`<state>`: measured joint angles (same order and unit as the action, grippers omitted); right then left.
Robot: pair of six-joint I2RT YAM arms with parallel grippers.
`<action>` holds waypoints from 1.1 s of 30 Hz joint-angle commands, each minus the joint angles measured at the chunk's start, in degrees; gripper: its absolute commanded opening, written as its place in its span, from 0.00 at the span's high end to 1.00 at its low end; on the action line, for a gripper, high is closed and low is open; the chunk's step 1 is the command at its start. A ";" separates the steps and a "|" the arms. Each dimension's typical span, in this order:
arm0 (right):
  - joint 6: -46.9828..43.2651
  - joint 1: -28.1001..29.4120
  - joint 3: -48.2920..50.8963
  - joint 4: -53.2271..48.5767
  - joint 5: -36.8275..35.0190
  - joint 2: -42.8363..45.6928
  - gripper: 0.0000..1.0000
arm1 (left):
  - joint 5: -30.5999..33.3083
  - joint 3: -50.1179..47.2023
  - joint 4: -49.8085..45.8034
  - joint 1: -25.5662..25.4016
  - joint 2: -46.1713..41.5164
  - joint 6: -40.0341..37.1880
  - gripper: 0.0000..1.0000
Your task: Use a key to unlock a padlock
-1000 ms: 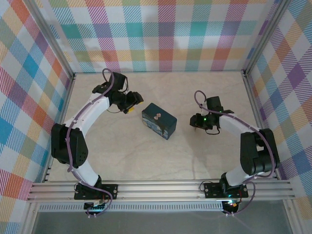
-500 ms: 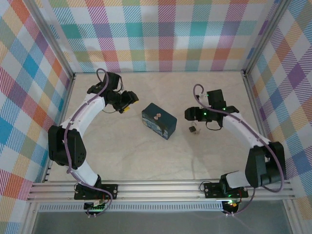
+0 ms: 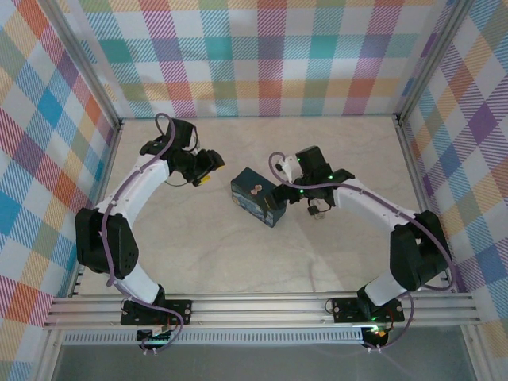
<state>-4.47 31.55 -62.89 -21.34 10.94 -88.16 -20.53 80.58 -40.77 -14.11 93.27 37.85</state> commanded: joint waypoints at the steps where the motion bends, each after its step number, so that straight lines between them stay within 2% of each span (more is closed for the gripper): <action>1: -4.58 1.27 -2.57 -0.49 -0.95 -1.35 0.00 | -0.84 -0.94 -1.42 0.93 -1.47 -0.79 0.41; 10: -2.04 1.85 -2.65 2.10 0.17 -2.05 0.00 | -0.82 -0.78 -1.16 0.93 -1.18 -0.79 0.41; 18: 1.14 1.85 -3.87 3.41 5.76 -0.69 0.00 | -1.09 -0.96 -1.00 1.01 -0.90 -0.82 0.41; 26: -4.67 1.86 -3.81 1.58 3.92 -4.00 0.00 | -0.82 -1.36 -1.06 1.01 -1.18 -1.00 0.41; 33: -8.20 1.94 -3.32 1.11 5.76 -5.65 0.00 | -0.56 -1.63 -0.97 1.01 -1.30 -0.89 0.41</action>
<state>-9.93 33.08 -65.65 -19.40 15.05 -92.77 -20.53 79.94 -40.77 -14.09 93.27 37.85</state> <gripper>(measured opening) 0.997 0.593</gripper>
